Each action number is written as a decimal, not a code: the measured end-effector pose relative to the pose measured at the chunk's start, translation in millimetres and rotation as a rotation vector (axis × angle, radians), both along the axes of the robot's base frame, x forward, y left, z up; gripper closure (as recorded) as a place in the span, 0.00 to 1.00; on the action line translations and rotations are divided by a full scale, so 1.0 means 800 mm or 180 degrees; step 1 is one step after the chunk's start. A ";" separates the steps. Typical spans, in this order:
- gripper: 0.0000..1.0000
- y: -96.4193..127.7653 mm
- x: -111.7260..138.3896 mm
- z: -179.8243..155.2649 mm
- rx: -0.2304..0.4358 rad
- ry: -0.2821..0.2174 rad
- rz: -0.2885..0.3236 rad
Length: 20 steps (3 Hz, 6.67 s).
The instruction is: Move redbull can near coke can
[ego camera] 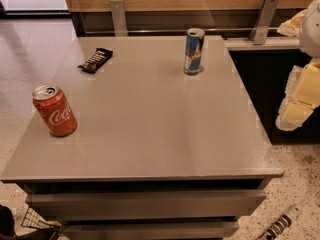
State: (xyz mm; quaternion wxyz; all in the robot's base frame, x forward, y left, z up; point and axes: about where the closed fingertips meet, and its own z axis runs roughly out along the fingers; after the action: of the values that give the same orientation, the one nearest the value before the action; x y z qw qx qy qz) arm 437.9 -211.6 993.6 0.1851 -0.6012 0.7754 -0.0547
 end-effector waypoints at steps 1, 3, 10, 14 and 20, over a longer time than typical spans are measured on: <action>0.00 0.000 0.000 0.000 0.0000 -0.0001 0.0000; 0.00 -0.027 0.083 -0.005 0.0533 -0.0423 -0.0210; 0.00 0.024 0.328 -0.076 0.3496 -0.1159 -0.0173; 0.18 0.111 0.397 -0.122 0.3905 -0.0917 0.0008; 1.00 0.140 0.389 -0.107 0.3859 -0.0799 0.0138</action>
Offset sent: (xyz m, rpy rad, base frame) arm 0.0732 -0.0195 -0.0002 0.1340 -0.1315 -0.0485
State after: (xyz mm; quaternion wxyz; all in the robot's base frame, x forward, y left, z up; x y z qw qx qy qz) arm 749.3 -99.3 908.0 0.5846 -0.3937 0.6285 0.3290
